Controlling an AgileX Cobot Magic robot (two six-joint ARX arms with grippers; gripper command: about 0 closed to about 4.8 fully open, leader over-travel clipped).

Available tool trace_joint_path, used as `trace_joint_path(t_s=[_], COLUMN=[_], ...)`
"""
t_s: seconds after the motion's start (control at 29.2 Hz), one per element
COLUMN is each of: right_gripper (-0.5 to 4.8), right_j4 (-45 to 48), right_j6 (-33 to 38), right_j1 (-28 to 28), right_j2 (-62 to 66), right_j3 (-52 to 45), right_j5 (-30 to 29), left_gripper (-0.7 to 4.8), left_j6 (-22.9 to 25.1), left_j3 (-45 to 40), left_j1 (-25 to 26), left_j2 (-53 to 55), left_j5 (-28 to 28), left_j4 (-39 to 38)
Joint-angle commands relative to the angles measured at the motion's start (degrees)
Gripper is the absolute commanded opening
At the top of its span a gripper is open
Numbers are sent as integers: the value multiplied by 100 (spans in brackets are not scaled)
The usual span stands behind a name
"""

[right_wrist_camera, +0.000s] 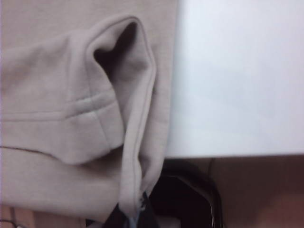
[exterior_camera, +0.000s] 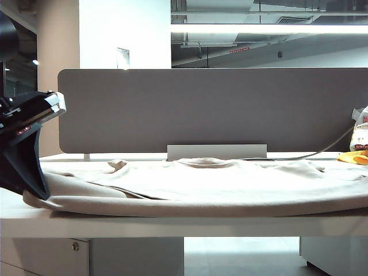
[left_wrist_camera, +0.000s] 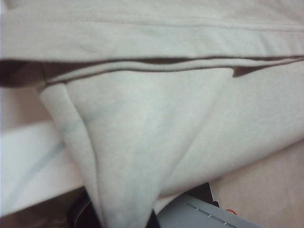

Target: Fold the bottom side of the T-shirt horizontally towards the center, about one-third of the way, then fold the sleeve back towards the center, creating a straight line along the edge of the T-shirt, and finally fold the bottom of the T-shirt up towards the top, creating a neat rectangle.

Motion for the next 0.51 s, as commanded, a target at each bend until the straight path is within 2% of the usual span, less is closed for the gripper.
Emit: trace_joint_path(t_s=[0.03, 0.1, 0.14, 0.17, 0.21, 0.27, 0.34, 0.41, 0.51], right_gripper=[-6, -4, 6, 46, 99, 220, 300, 356, 427], right_j4=[-31, -28, -28, -17, -9, 28, 66, 142, 321], right_j6=[15, 31, 35, 35, 37, 68, 87, 107, 184], right_j1=[-4, -4, -4, -4, -4, -4, -4, -4, -4], right_j2=[-22, -22, -22, -22, -22, -22, -22, -22, -22], right_j3=[-11, -11, -11, -11, -11, -11, -9, -9, -9], right_j5=[35, 33, 33, 33, 33, 33, 31, 31, 0], left_gripper=[-6, 2, 32, 93, 183, 313, 435, 479, 479], left_j6=[-48, -39, -42, -44, -46, -52, -66, -63, -66], left_j3=[-101, -109, -109, -109, -107, -105, -105, -105, -101], left_j1=[7, 7, 7, 7, 7, 7, 7, 7, 7], left_j2=[-114, -116, -116, -116, -116, -116, -116, -116, -116], left_j5=[28, 31, 31, 31, 31, 31, 24, 20, 20], left_j4=[-20, -31, -22, 2, 46, 90, 129, 173, 328])
